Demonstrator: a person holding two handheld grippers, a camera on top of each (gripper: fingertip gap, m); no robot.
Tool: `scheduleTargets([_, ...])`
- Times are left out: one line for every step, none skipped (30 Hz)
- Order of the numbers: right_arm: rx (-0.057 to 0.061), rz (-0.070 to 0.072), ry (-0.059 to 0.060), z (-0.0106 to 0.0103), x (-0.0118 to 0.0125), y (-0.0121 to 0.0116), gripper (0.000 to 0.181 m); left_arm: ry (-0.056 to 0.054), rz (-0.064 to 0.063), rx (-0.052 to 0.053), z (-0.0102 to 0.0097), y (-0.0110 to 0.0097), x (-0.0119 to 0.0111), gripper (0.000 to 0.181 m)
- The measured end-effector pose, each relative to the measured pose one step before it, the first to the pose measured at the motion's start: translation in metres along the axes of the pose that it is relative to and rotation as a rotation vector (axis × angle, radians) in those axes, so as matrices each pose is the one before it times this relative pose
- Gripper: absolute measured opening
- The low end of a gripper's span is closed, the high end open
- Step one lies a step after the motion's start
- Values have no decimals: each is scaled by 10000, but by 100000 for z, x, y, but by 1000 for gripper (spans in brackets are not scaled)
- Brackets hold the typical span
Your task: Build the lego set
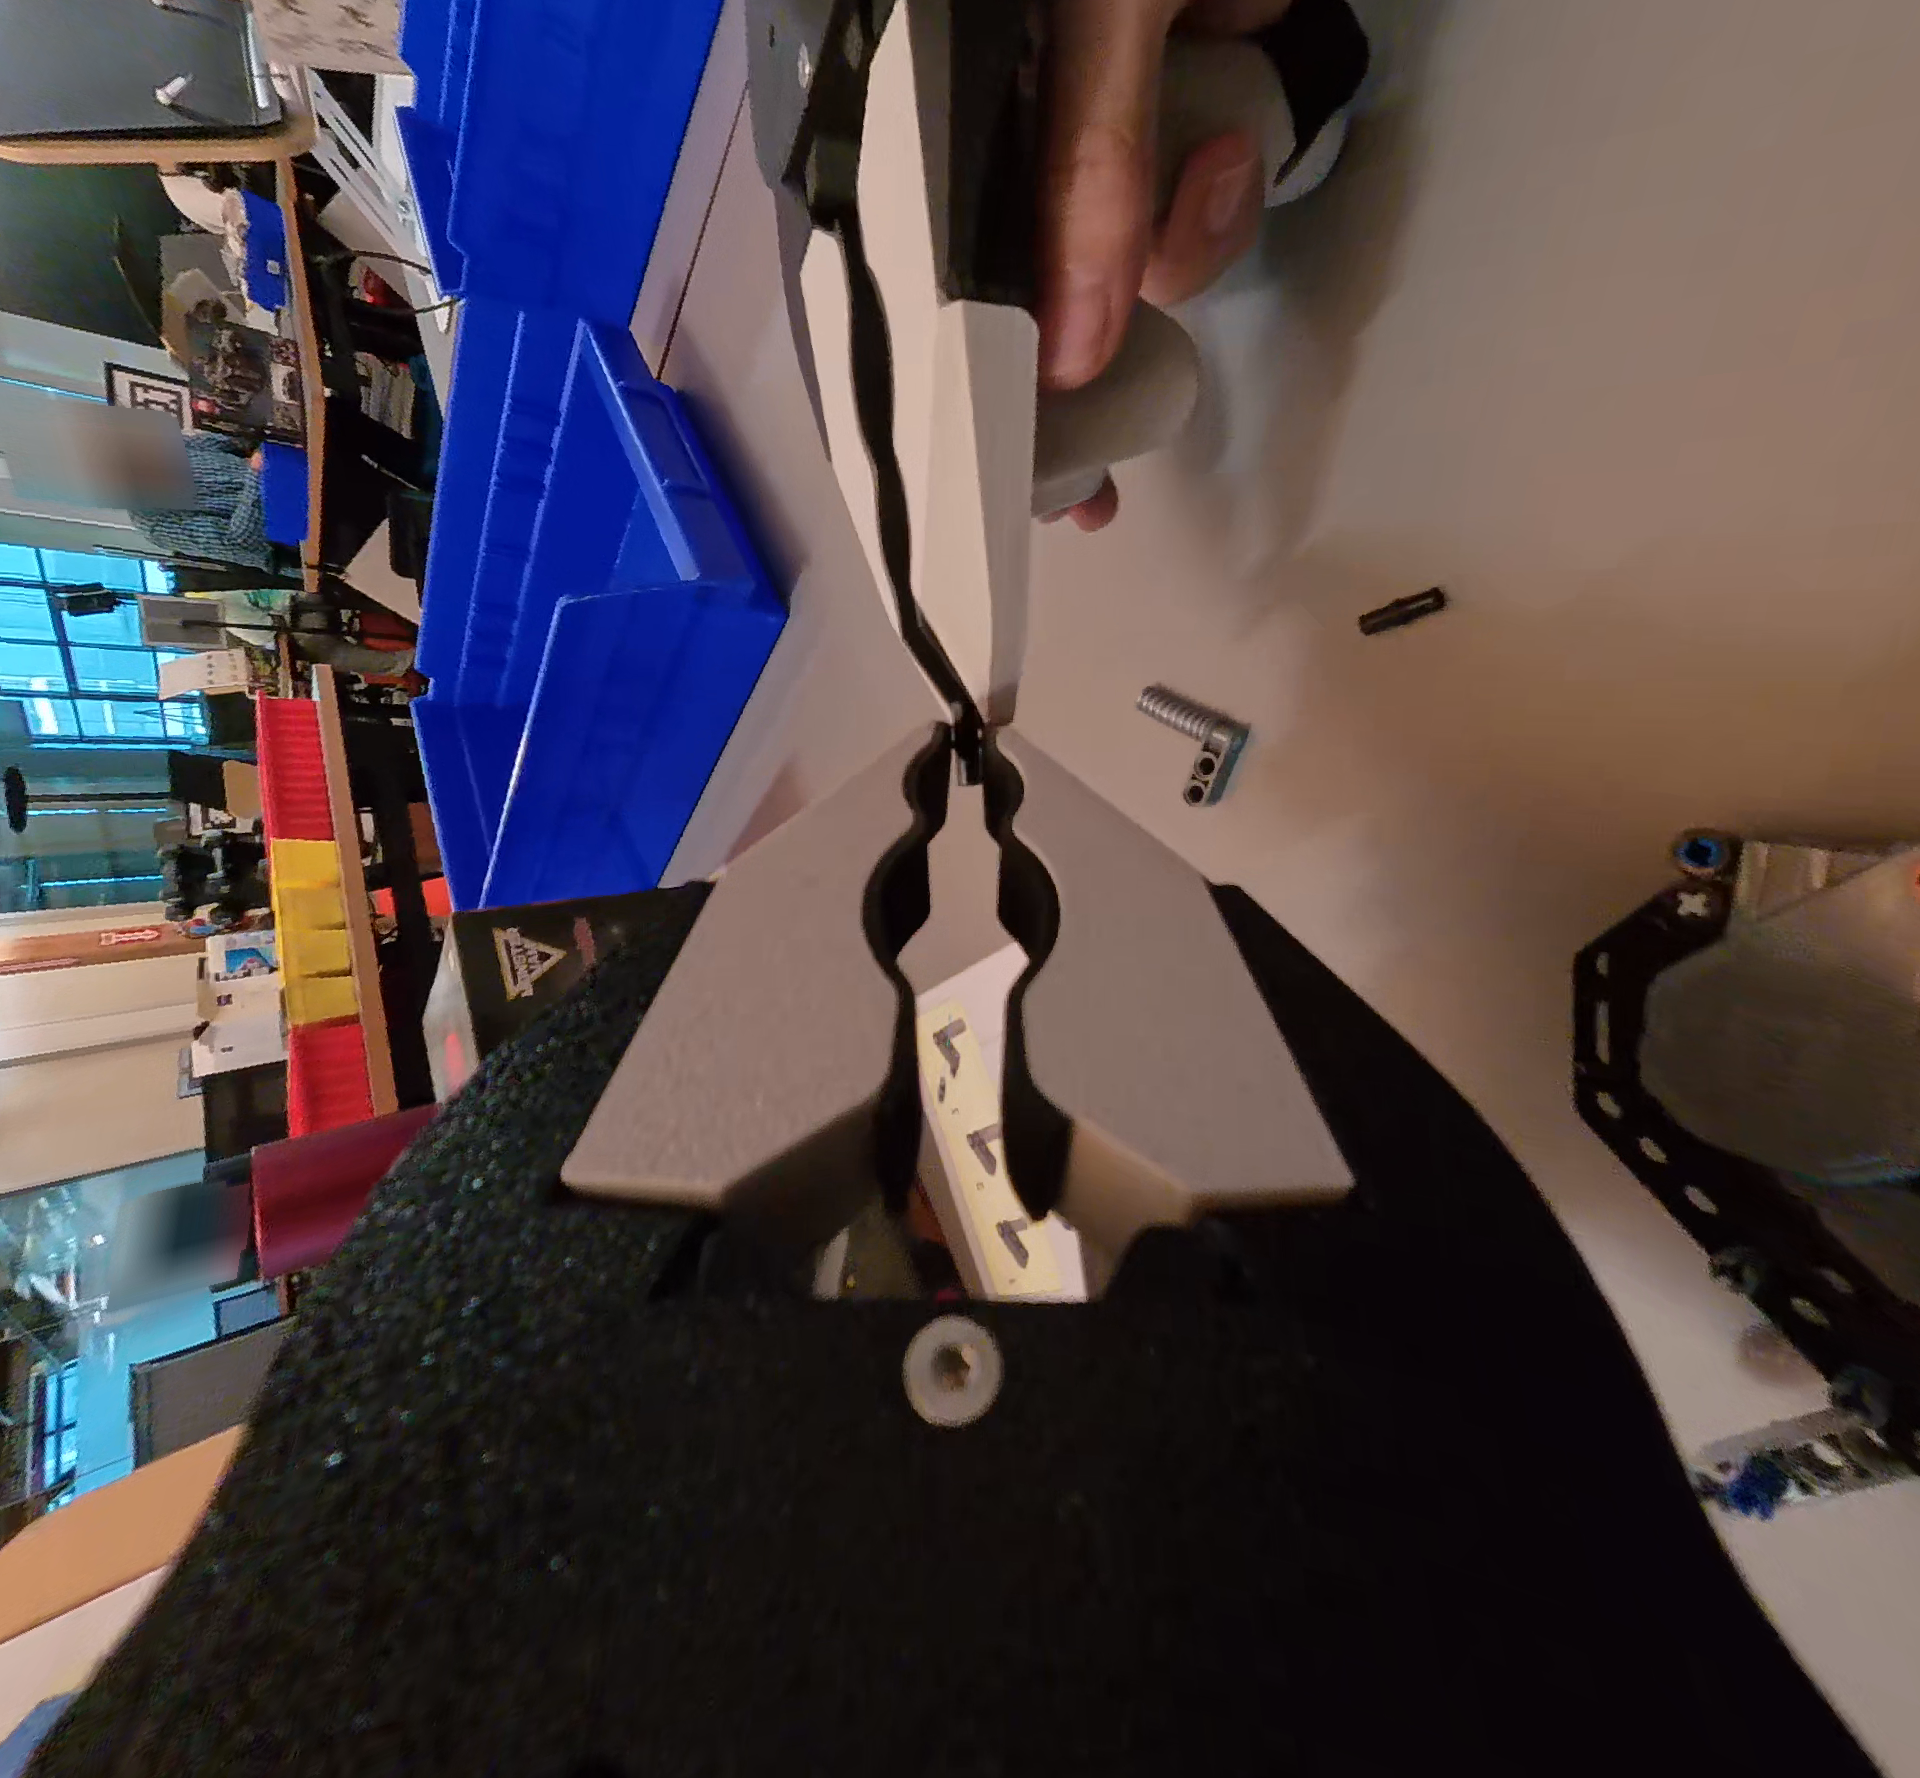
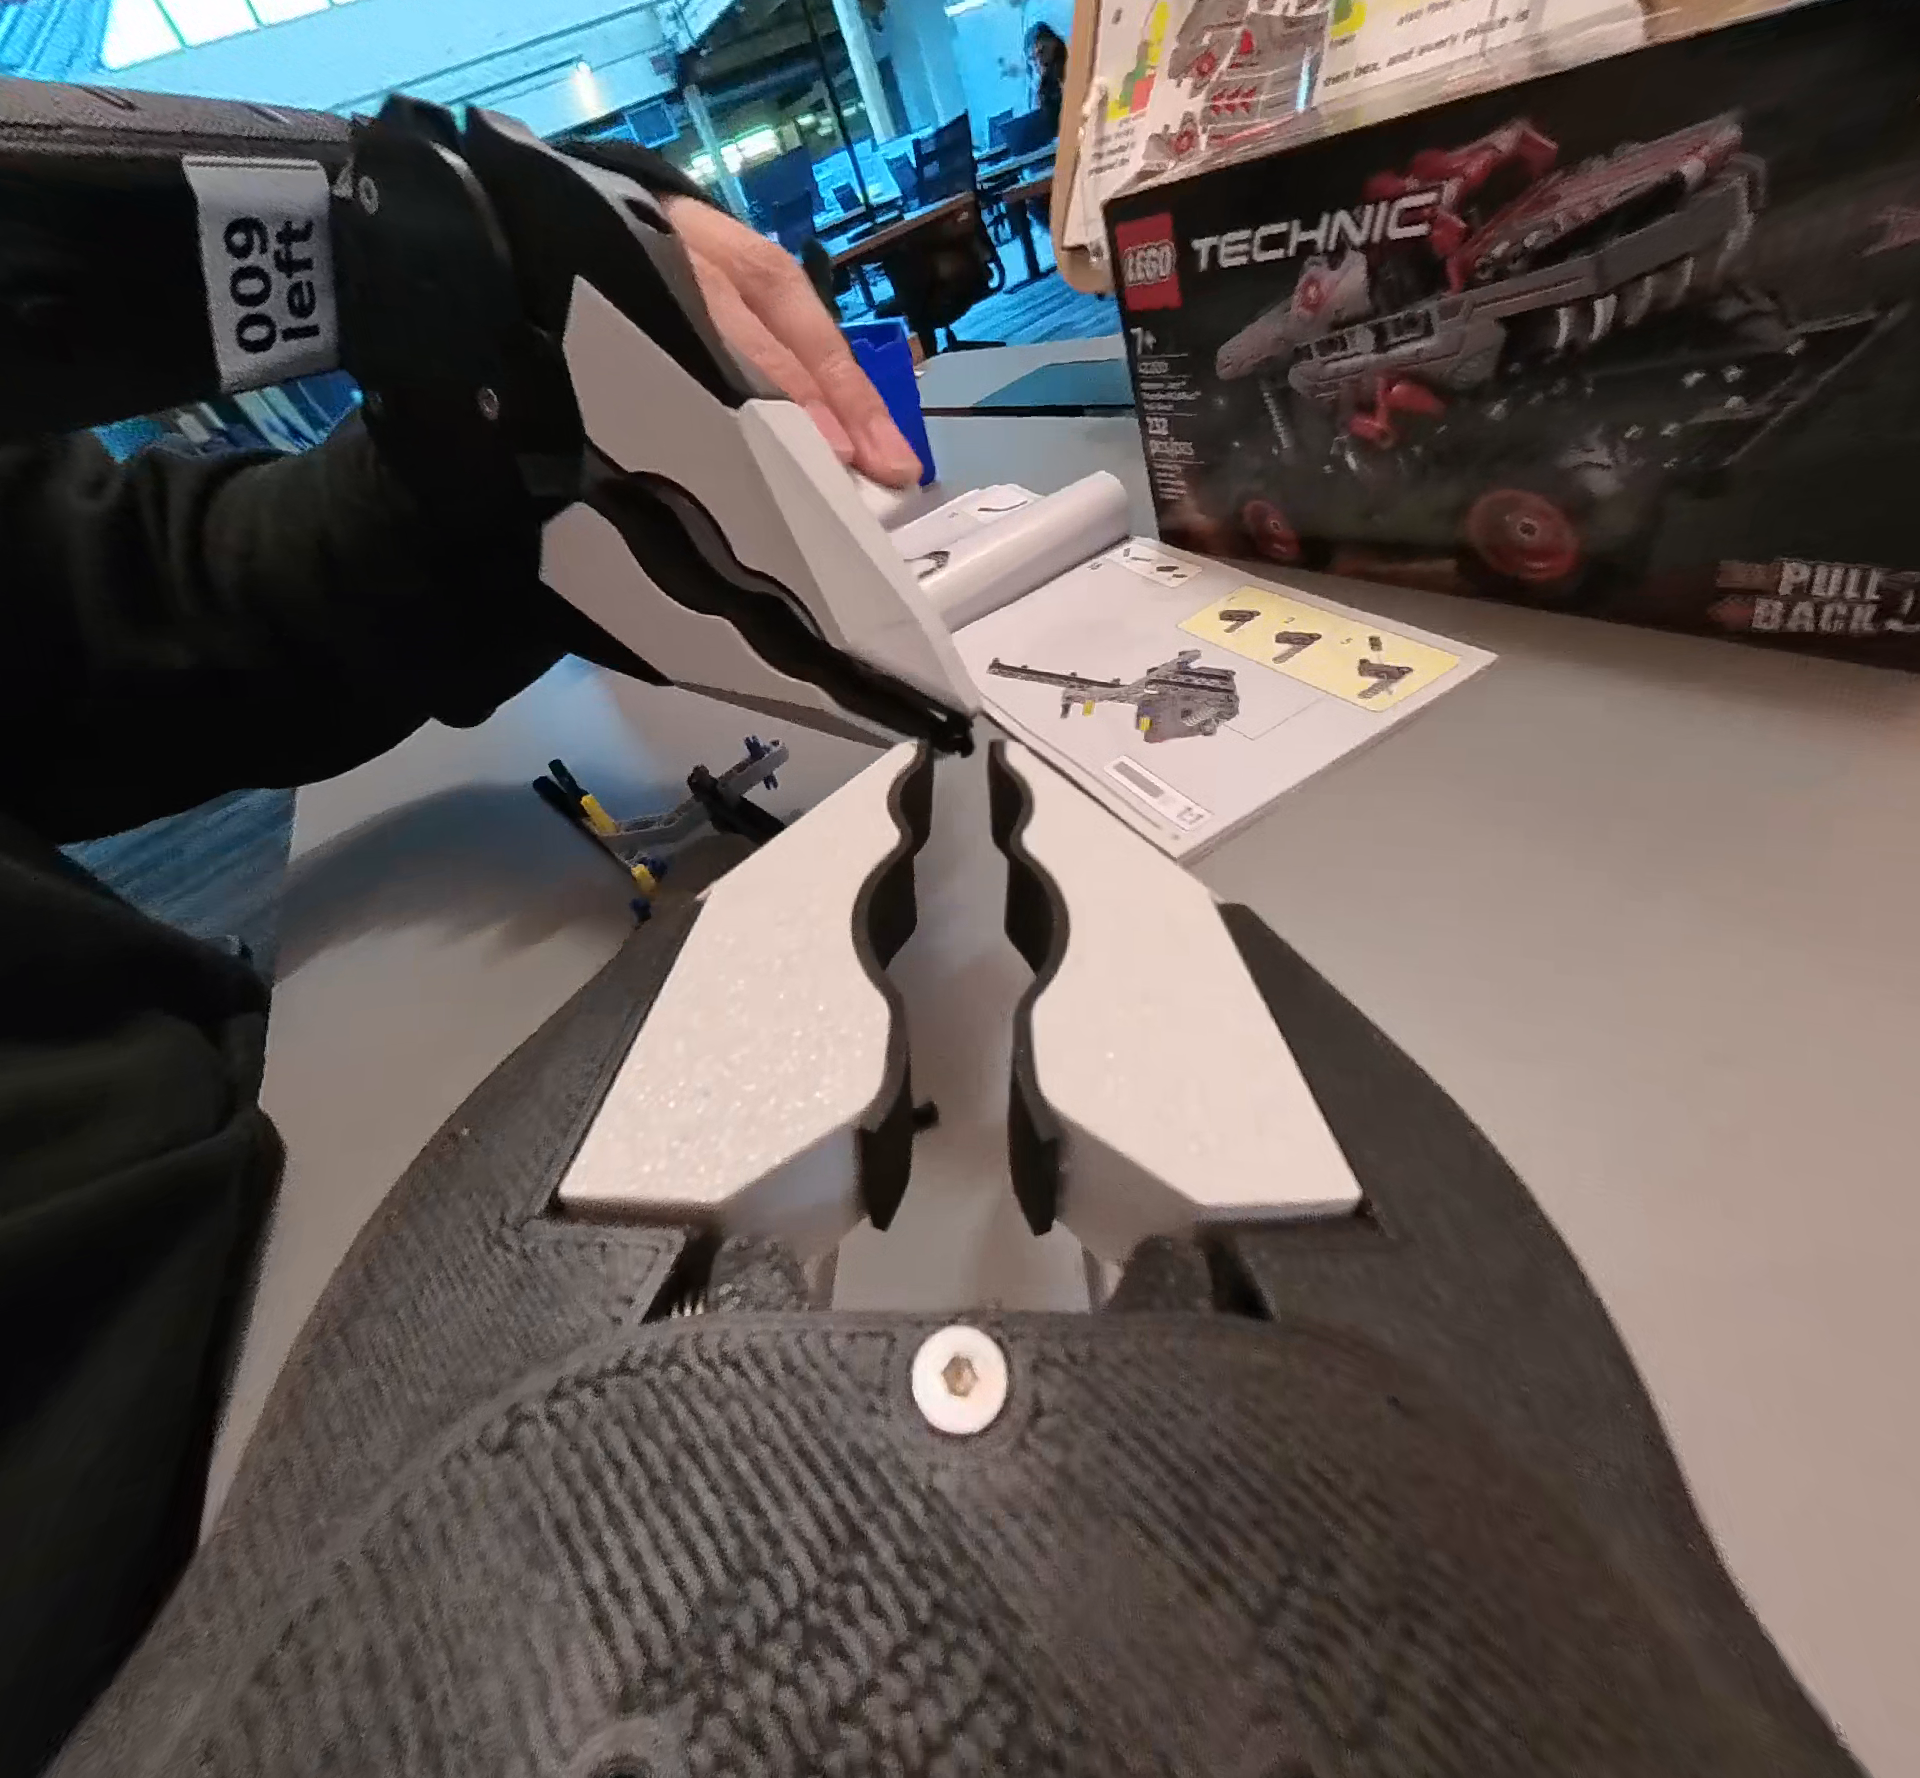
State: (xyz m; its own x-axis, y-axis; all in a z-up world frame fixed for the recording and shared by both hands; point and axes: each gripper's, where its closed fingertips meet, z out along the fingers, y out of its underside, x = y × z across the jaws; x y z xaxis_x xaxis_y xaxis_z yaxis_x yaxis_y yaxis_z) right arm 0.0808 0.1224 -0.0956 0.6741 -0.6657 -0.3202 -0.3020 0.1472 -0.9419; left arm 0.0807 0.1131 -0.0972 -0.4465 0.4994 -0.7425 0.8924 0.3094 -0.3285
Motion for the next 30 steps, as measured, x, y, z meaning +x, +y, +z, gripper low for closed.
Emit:
scheduleTargets([106,-67,2,88,-117,-157,6,40,51,-15,-72,55,79,3])
scheduleTargets([-34,-22,43,66,63,21,3,-34,-25,59,-110,-50,-33,3])
scheduleTargets([-6,-46,-37,30,-45,-8,3,-108,-31,76,-134,-73,-133,3])
scheduleTargets([140,3,-37,-36,-45,-175,3,28,-1,53,-98,-62,72,3])
scheduleTargets([164,240,-51,-32,-21,-238,4,8,-1,10,-60,-17,65,3])
scheduleTargets([191,334,-200,7,-193,-296,11,-109,58,-10,-54,-5,-55,3])
scheduleTargets([179,223,-209,12,-227,-262,8,-29,121,-53,-49,59,48,3])
scheduleTargets([54,78,21,41,74,-42,7,63,105,-59,-29,57,173,3])
scheduleTargets([-64,-20,5,55,28,128,6,41,49,-35,-27,31,150,3])
scheduleTargets([-121,-45,8,72,20,197,5,-18,33,-5,-15,16,88,3])
scheduleTargets([-101,-78,36,22,65,121,2,-45,15,-9,-17,30,58,3])
scheduleTargets([-96,-21,5,22,1,85,2,-29,-16,14,-40,-9,84,3])
scheduleTargets([-72,23,-9,30,-10,56,2,-32,-67,38,-44,-51,67,3])
scheduleTargets([-51,-25,-49,-1,-56,72,2,-90,-57,24,-56,-58,-10,3])
scheduleTargets([-5,-3,-38,-32,-36,13,1,-134,10,18,-80,-47,-67,3])
scheduleTargets([26,80,27,-57,67,-35,0,-133,14,57,-110,-145,-78,3])
scheduleTargets([37,36,-19,-78,54,-35,0,-95,-20,6,-97,-91,-55,3])
scheduleTargets([70,77,-82,-57,-51,-88,0,-52,-19,-43,-68,-40,-45,3])
scheduleTargets([63,88,-96,-20,-89,-77,0,-73,26,-92,-44,33,-84,3])
scheduleTargets([67,27,-13,11,-25,-76,0,-104,93,-95,-34,51,-114,2])
scheduleTargets([132,88,1,20,-14,-138,0,-87,104,-57,-28,-15,-81,2])
scheduleTargets([150,221,-122,6,-143,-174,2,7,57,-6,-28,-74,26,2])
scheduleTargets([61,237,-158,51,-168,-63,10,35,1,-82,8,72,46,2])
scheduleTargets([-65,103,-4,58,31,126,13,-128,-26,-11,-24,7,-161,2])
scheduleTargets([-67,-35,104,18,150,116,13,-8,-40,19,-31,-20,-7,2])
scheduleTargets([-121,-113,40,40,6,201,13,14,-120,-18,-3,41,19,2])
scheduleTargets([-62,-50,-4,36,-71,91,13,-50,-54,14,-15,-1,-48,3])
scheduleTargets([-36,-35,76,27,60,7,16,-127,33,21,-33,-8,-144,3])
scheduleTargets([57,-29,9,8,-49,-128,15,-19,13,-2,-18,18,-7,3])
scheduleTargets([52,18,-41,22,-106,-111,14,63,-53,-32,24,56,94,2])
